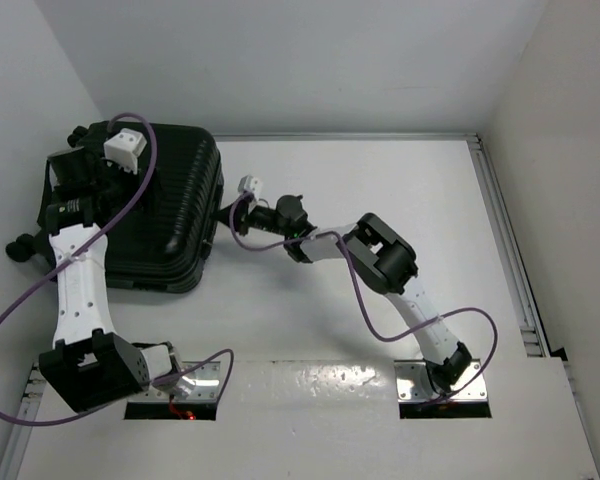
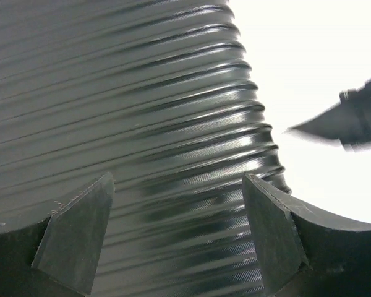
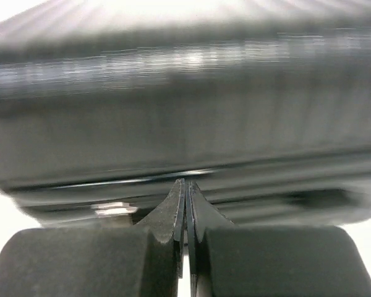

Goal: Pack the luggage

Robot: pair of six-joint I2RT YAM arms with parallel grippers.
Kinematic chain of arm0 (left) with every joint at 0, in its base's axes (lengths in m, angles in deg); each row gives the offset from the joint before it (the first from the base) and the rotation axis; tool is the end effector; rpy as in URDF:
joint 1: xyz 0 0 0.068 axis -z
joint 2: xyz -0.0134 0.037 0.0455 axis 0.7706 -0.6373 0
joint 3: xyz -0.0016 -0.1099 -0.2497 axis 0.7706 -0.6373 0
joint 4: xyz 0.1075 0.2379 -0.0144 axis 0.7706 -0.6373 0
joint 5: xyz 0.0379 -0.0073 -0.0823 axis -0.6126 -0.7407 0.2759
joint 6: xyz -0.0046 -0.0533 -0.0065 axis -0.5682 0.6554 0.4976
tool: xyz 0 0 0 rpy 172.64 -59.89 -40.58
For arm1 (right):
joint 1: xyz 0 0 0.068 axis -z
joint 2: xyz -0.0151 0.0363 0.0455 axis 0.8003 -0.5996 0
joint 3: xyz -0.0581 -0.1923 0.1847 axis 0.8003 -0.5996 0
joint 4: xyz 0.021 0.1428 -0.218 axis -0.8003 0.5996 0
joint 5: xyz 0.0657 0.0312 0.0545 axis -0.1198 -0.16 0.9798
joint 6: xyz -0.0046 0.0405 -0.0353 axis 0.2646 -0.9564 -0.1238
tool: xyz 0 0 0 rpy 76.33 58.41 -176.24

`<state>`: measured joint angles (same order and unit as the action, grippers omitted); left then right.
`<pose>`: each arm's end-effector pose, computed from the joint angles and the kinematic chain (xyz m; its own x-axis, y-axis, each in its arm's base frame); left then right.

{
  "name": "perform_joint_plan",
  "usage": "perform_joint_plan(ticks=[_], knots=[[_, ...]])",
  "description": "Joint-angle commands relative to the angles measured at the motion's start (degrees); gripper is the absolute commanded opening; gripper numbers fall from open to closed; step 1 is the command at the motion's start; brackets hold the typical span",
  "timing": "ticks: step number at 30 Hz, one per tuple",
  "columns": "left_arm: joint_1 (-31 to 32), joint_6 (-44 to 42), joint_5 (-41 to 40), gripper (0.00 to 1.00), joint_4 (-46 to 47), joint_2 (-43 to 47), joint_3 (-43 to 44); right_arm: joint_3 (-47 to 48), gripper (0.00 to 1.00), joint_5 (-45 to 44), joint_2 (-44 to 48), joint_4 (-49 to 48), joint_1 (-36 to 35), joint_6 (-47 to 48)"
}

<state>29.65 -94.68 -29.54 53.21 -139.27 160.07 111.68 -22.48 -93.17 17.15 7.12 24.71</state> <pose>0.2414 0.0729 0.3790 -0.4432 0.1355 -0.8861 0.2356 0.9714 0.0306 0.3392 0.3768 0.1487 -0.1028 0.2240 -0.9691 -0.9657 0.2112 0.1512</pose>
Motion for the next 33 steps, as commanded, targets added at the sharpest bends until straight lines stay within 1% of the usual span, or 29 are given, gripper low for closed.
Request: perform_joint_plan(ticks=[1, 2, 3, 5, 6, 7, 8, 9, 10, 11, 12, 13, 14, 15, 16, 17, 18, 19, 20, 21, 22, 23, 24, 25, 26, 27, 29, 31, 33], knots=[[1.94, 0.79, -1.15, 0.88, 0.00, -1.29, 1.49, 9.14, 0.00, -6.22, -5.94, 3.69, 5.34, 1.09], [1.94, 1.49, -2.02, 0.88, 0.00, -1.30, 1.49, 10.74, 0.00, -6.32, -8.49, 4.22, 6.04, 2.23], [2.81, 1.49, -3.34, 0.88, 0.00, -1.90, 1.49, 14.32, 0.00, -6.49, -10.78, 5.87, 6.83, 2.41], [4.13, 1.49, -4.57, 0.88, 0.00, -2.52, 1.49, 18.12, 0.00, -5.62, -12.46, 6.07, 8.59, 2.15], [4.14, 1.49, -4.58, 0.88, 0.00, -2.53, 1.49, 17.96, 0.05, -4.48, -12.47, 5.46, 8.95, 1.02], [4.14, 1.49, -5.19, 0.90, 0.00, -2.53, 0.79, 16.48, 0.14, -3.34, -10.65, 4.93, 9.39, 0.66], [4.75, 0.97, -5.20, 0.90, 0.00, -2.53, 0.79, 15.16, 0.22, 2.76, -9.58, 3.18, 11.04, -0.65], [4.76, 0.97, -5.20, 0.91, 0.00, -3.05, 0.79, 11.06, 0.32, 5.09, -5.13, 0.82, 11.67, -1.79], [4.76, 0.18, -5.20, 0.91, 0.00, -3.05, 0.18, 6.23, 0.35, 7.37, -5.09, -0.42, 12.02, -2.50], [4.76, -0.96, -5.20, 0.92, 0.00, -3.05, 0.17, 1.66, 0.38, 14.18, -1.96, -2.52, 12.99, -5.64], [4.76, -0.97, -5.20, 0.92, 0.00, -3.05, -0.44, -0.30, 0.41, 16.95, -0.53, -4.29, 13.08, -6.80], [4.76, -0.97, -6.33, 0.92, 0.00, -3.05, -1.14, -4.24, 0.43, 19.06, 4.00, -5.78, 13.43, -7.77], [4.76, -0.97, -7.03, 0.92, 0.00, -3.05, -1.15, -7.50, 0.43, 23.26, 5.18, -5.80, 13.43, -10.31], [4.76, -0.97, -7.82, 0.92, 0.00, -3.05, -1.84, -8.57, 0.43, 24.35, 7.63, -5.45, 13.35, -11.20], [4.76, -0.97, -8.44, 0.92, 0.52, -3.05, -2.63, -9.37, 0.43, 25.84, 8.44, -1.27, 13.09, -12.34], [4.76, -0.97, -8.97, 0.92, 0.52, -3.05, -2.64, -8.50, 0.43, 26.81, 9.75, 0.51, 13.17, -15.14], [4.76, -0.97, -8.97, 0.92, 0.52, -3.05, -3.34, -8.23, 0.43, 27.51, 10.02, 1.40, 12.47, -17.95], [4.76, -0.97, -8.97, 0.92, 1.05, -3.05, -3.95, -8.49, 0.46, 26.91, 10.29, 2.11, 12.03, -18.41], [4.76, -0.97, -8.97, 0.92, 1.05, -3.05, -3.96, -9.45, 0.49, 24.38, 11.60, 2.81, 11.42, -17.72], [4.76, -0.97, -8.97, 0.92, 1.57, -3.05, -4.48, -9.72, 0.55, 21.92, 12.22, 4.03, 9.50, -14.84], [4.76, -0.97, -8.97, 0.92, 1.58, -3.05, -4.49, -9.12, 0.60, 18.50, 13.53, 12.40, 8.70, -10.99], [4.76, -0.97, -8.97, 0.92, 2.10, -3.05, -5.09, -8.94, 0.62, 15.95, 13.54, 14.57, 8.08, -9.29], [4.76, -0.97, -8.97, 0.92, 2.11, -3.05, -5.10, -8.85, 0.68, 15.31, 13.46, 15.90, 5.81, -5.97], [4.76, -0.97, -9.50, 0.92, 2.11, -3.05, -5.10, -8.76, 0.78, 14.35, 13.37, 15.91, 5.44, -5.68], [4.76, -0.97, -9.50, 0.92, 2.11, -3.05, -5.10, -8.50, 0.80, 11.99, 12.50, 16.09, 4.65, -5.24], [4.76, -0.97, -9.50, 0.92, 2.72, -3.05, -5.10, -8.15, 0.80, 11.53, 12.14, 16.96, 3.78, -4.54], [4.76, -0.45, -9.50, 0.92, 3.24, -3.05, -5.63, -6.30, 0.69, 10.65, 10.48, 17.49, 3.06, -3.65], [4.76, -0.44, -9.50, 0.92, 3.25, -3.05, -6.68, -4.55, 0.61, 10.04, 9.07, 17.84, 2.37, -2.07], [4.76, -0.44, -9.50, 0.92, 3.78, -2.44, -6.68, -2.97, 0.61, 8.55, 7.57, 18.28, 1.83, -0.67]])
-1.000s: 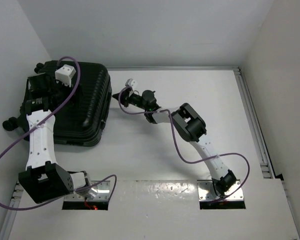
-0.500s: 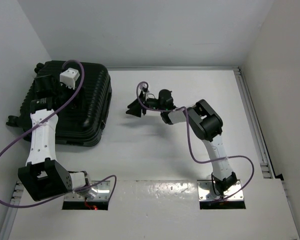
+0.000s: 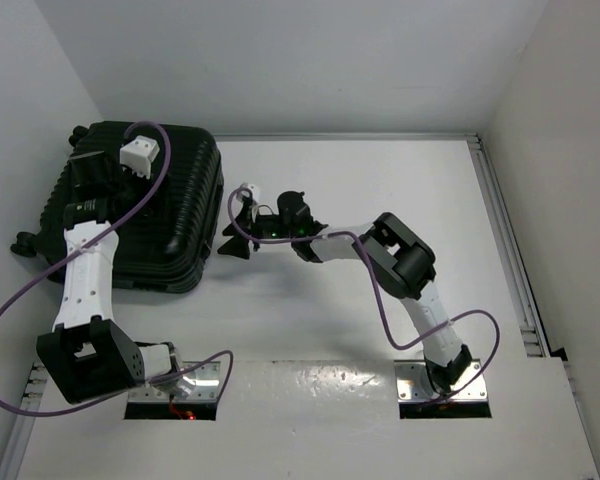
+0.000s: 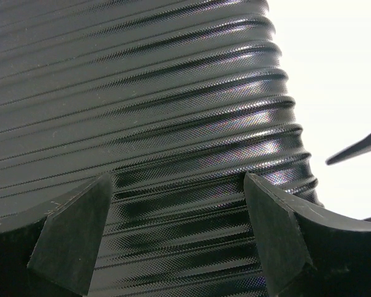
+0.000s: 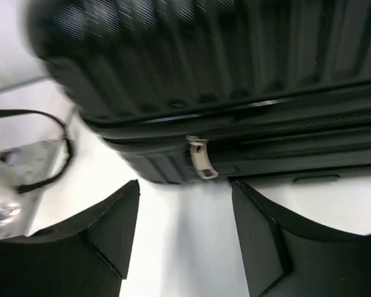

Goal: Pack the luggage

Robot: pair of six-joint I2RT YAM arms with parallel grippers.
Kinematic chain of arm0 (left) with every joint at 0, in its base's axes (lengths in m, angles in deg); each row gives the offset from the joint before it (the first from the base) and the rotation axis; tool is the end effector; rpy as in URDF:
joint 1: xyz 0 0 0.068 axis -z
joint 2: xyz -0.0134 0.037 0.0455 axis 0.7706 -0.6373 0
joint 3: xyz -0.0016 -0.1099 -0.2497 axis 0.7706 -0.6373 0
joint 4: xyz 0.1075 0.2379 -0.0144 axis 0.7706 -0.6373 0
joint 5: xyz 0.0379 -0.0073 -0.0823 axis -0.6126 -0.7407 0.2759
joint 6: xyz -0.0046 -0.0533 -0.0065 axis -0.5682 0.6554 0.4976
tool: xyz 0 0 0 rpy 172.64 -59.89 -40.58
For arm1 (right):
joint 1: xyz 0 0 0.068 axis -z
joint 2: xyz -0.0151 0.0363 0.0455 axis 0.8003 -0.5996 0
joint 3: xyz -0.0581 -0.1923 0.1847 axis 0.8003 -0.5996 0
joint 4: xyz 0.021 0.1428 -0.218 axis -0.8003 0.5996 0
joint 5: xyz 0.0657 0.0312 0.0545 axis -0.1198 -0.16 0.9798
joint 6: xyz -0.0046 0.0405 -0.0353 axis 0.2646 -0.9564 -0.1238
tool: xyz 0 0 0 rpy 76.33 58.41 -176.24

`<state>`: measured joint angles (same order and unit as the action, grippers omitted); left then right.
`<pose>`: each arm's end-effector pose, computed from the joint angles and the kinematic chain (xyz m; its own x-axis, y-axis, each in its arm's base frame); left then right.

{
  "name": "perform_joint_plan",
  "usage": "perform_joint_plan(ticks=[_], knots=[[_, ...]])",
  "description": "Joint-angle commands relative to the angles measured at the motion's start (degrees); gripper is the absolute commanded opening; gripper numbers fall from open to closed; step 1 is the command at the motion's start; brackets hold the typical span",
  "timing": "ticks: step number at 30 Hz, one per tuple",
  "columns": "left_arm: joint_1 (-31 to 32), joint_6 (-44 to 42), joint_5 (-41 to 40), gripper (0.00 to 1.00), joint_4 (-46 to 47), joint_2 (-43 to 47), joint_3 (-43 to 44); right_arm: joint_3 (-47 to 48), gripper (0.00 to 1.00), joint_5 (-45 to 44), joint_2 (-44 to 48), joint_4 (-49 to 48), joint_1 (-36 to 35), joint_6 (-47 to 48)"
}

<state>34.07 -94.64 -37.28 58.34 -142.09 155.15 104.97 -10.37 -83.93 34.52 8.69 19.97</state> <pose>0.2636 0.0637 0.3452 -0.5066 0.1662 -0.8460 0.2038 0.9765 0.0698 0.3267 0.3537 0.1594 -0.3637 0.0025 -0.9315 -0.9287 0.0766 0.3628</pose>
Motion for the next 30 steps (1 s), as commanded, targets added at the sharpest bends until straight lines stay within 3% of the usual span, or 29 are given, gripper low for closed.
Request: perform_joint_plan(ticks=[1, 8, 23, 29, 30], knots=[[-0.18, -0.48, -1.24, 0.92, -1.36, 0.38, -2.37, 4.10, 0.61, -4.27, -2.20, 0.99, -0.35, 5.73], [-0.71, -0.48, -1.24, 0.93, -0.83, 1.44, -3.44, 7.88, 0.53, -6.12, -5.98, -0.67, -1.94, 6.19], [-2.38, -1.01, -0.09, 0.93, -0.83, 1.44, -4.49, 10.87, 0.55, -4.19, -8.27, -2.69, -4.49, 6.19], [-2.38, -0.48, -0.09, 0.93, -0.83, 1.96, -5.01, 15.08, 0.28, -6.38, -10.73, -0.85, -4.58, 6.89], [-2.38, -0.48, -0.09, 0.93, -0.83, 1.96, -5.02, 16.31, 0.16, -7.95, -11.17, -0.68, -4.75, 7.59]])
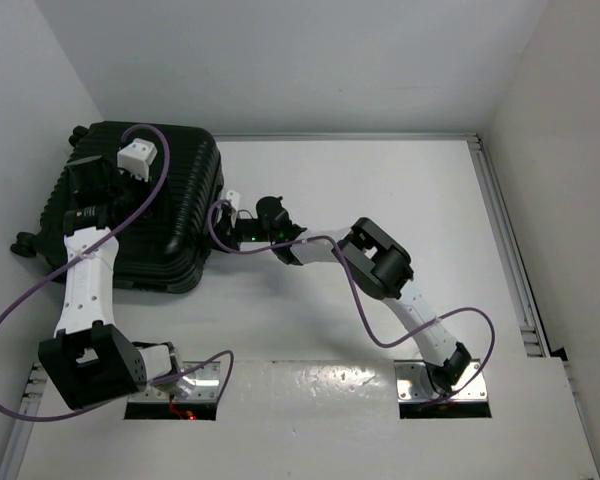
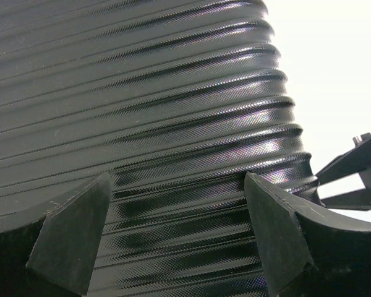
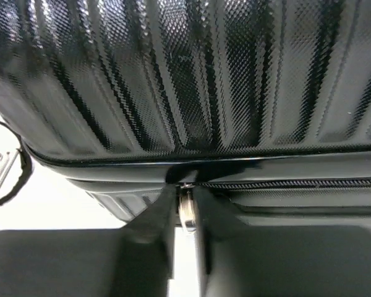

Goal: Pack the luggage

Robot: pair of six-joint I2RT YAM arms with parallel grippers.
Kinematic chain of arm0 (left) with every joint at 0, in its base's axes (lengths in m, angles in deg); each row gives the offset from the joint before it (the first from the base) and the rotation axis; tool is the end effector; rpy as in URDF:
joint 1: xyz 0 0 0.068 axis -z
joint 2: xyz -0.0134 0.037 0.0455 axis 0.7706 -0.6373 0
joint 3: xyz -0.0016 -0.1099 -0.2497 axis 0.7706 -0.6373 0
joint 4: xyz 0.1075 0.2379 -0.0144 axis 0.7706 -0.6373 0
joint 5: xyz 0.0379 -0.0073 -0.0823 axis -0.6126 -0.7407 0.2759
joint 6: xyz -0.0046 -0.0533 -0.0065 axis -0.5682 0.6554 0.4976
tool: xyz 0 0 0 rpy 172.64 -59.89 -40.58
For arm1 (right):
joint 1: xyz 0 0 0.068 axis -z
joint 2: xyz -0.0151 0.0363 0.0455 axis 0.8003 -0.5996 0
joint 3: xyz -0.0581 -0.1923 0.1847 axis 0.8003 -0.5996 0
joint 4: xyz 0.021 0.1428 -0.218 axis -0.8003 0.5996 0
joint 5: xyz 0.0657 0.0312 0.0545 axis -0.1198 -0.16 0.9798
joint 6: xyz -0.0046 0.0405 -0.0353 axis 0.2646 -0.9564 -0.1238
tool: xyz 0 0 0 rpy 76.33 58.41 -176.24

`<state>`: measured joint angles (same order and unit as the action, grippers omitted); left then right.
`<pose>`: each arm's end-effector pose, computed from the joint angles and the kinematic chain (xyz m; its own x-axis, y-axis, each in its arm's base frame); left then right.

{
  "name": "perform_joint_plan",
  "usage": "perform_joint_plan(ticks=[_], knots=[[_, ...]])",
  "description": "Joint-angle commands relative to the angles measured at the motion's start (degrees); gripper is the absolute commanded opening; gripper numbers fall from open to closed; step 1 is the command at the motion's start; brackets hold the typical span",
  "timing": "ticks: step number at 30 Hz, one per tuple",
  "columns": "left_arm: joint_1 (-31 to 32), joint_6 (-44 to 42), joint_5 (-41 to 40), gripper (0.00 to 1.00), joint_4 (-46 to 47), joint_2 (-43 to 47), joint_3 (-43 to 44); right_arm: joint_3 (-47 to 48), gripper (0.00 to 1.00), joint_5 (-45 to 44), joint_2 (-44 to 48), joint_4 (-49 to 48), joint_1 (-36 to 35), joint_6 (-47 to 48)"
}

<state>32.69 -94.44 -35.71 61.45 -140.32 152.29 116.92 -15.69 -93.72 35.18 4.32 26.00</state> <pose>0.2574 0.0676 0.3411 -0.4748 0.1586 -0.8657 0.1981 0.9776 0.0704 0.3276 0.4066 0.1387 -0.2453 0.0158 -0.9693 -0.9653 0.0879 0.2457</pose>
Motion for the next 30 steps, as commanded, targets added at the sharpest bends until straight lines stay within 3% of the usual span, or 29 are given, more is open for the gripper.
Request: perform_joint_plan(ticks=[1, 4, 16, 22, 27, 30], knots=[[-1.01, -0.68, -1.67, 0.93, -3.94, 0.72, -2.15, 4.71, 0.10, -3.18, -1.90, -1.24, -0.21, 1.82], [-1.53, -0.68, -1.67, 0.93, -3.94, 0.72, -2.15, 7.35, 0.01, -5.28, -3.40, -0.10, -0.03, 2.27], [-1.53, -2.26, -2.19, 0.93, -3.41, 1.25, -4.52, 8.40, 0.00, -12.50, -3.31, 1.30, 7.70, 9.64], [-1.53, -2.96, -2.20, 0.93, -3.41, 0.63, -4.53, 20.87, 0.00, -15.65, -10.86, 7.09, 10.69, 13.51], [-2.59, -2.97, 6.40, 0.94, -3.41, 2.64, -4.53, 45.45, 0.00, -20.05, -25.44, 13.00, 10.96, 18.87], [2.22, -3.67, 8.44, 0.94, -3.94, 5.37, -4.53, 42.02, 0.00, -21.98, -26.52, 6.61, 10.96, 19.50]])
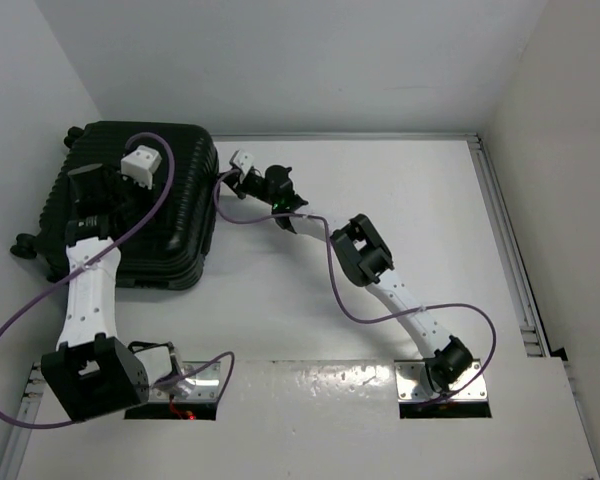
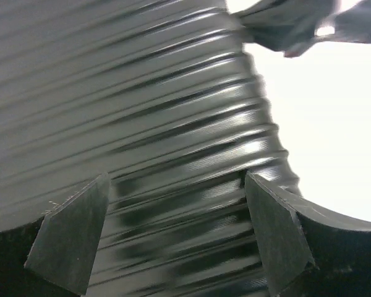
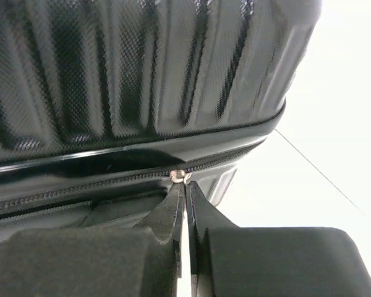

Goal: Pack the luggage

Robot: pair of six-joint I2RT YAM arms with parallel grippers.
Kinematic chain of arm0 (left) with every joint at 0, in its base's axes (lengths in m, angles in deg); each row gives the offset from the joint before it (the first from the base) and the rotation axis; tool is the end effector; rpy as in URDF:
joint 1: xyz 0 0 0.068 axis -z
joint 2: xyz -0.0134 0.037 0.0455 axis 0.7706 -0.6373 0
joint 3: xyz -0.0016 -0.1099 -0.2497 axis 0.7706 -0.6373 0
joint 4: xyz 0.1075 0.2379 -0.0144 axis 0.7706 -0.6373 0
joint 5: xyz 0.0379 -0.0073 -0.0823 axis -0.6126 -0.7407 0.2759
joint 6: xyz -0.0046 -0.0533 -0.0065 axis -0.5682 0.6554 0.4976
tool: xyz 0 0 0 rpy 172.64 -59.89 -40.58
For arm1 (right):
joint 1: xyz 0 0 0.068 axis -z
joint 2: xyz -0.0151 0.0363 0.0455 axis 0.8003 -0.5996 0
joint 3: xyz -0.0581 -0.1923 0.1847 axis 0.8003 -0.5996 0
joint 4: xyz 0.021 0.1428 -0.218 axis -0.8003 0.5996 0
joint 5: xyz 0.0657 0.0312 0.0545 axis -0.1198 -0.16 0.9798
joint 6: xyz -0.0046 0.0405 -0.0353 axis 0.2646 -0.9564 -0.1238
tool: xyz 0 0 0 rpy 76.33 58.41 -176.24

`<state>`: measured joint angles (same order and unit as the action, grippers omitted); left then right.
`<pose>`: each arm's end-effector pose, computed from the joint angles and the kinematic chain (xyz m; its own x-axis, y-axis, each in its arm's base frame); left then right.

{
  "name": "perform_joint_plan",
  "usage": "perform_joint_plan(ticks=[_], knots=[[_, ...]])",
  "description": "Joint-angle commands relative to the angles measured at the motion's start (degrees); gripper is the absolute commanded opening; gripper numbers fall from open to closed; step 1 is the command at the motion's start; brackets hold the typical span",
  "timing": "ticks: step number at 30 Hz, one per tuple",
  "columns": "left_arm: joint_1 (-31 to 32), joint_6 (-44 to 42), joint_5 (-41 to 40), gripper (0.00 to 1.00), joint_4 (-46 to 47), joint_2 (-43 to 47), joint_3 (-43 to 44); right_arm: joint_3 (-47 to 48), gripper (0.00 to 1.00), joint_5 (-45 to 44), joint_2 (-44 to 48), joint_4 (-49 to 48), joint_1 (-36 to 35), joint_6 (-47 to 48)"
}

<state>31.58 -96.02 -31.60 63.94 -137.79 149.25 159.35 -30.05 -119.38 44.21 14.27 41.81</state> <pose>0.2478 0.0673 0.3382 -0.4225 0.1823 -0.8879 0.2477 0.9655 0.0804 0.4719 0.3976 0.1154 0.1267 0.0637 -0.9899 -0.8651 0.4954 -0.0789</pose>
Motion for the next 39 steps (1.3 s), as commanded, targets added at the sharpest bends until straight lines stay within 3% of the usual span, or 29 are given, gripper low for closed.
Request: perform_joint_plan(ticks=[1, 5, 8, 12, 22, 32, 34, 35, 36, 39], knots=[[5.62, -2.10, 3.63, 0.94, -6.43, 4.84, -1.49, -5.14, 0.00, -7.98, 2.10, -3.75, 1.01, 3.17], [18.79, 3.68, -4.34, 0.93, -6.43, 7.68, -2.97, -15.55, 0.00, -6.75, 6.52, -11.92, 1.19, -3.40], [22.07, 7.73, -8.66, 0.92, -6.43, 9.60, -5.17, -18.98, 0.00, -7.54, 8.37, -12.37, 1.28, -6.05], [21.30, 13.01, -13.42, 0.93, -4.67, 11.89, -6.58, -20.83, 0.00, -9.47, 10.13, -12.29, 2.07, -7.47], [18.21, 15.48, -20.54, 0.94, -3.53, 13.92, -5.27, -34.53, 0.00, -11.41, 19.17, -13.16, 7.69, -11.25], [17.16, 13.11, -19.58, 0.94, -2.91, 11.72, -4.21, -62.30, 0.00, -6.84, 34.54, -15.89, 16.39, -8.62], [17.16, 13.11, -19.58, 0.95, -1.69, 11.19, -4.21, -66.60, 0.01, -1.42, 36.40, -16.60, 18.23, -8.52], [17.16, 13.11, -19.58, 0.97, -1.07, 10.50, -4.21, -66.71, 0.07, 6.09, 37.45, -15.55, 18.94, -8.70], [17.16, 13.11, -18.88, 0.98, -1.07, 10.49, -3.69, -66.36, 0.24, 7.91, 37.73, -15.02, 19.64, -12.44], [17.16, 13.81, -18.17, 1.00, -1.07, 9.27, -2.81, -62.17, 0.47, 18.20, 37.91, -10.55, 19.47, -15.02]])
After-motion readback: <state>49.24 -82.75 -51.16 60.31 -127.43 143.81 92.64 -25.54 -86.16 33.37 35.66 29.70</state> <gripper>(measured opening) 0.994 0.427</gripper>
